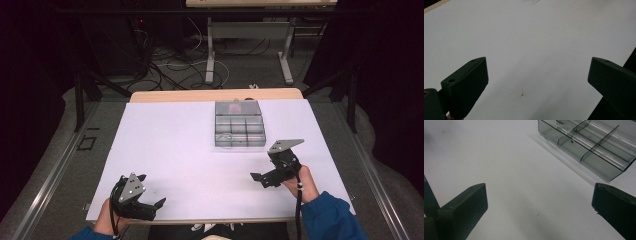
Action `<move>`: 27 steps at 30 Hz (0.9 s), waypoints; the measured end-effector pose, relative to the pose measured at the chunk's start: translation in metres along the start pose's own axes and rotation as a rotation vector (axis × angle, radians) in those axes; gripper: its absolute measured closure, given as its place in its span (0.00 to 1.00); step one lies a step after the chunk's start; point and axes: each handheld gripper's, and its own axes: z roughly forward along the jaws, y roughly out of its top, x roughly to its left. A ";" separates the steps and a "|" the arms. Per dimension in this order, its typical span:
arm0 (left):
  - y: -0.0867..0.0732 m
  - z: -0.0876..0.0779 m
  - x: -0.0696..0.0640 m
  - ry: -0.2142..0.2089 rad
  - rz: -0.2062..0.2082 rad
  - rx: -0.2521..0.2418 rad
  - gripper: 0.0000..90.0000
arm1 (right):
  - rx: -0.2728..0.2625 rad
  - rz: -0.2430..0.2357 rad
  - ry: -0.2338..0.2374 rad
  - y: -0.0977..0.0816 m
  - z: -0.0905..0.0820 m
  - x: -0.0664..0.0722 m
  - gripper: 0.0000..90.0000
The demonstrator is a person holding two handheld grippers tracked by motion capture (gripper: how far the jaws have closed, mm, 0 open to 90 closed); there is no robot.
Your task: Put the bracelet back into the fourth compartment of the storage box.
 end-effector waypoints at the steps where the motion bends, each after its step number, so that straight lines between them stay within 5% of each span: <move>1: 0.000 0.000 0.000 0.000 0.000 0.000 0.03 | 0.003 -0.003 -0.005 -0.002 -0.001 0.001 0.00; 27: 0.000 0.001 0.001 0.010 0.011 0.004 0.03 | -0.027 -0.027 -0.019 -0.040 -0.027 0.009 0.00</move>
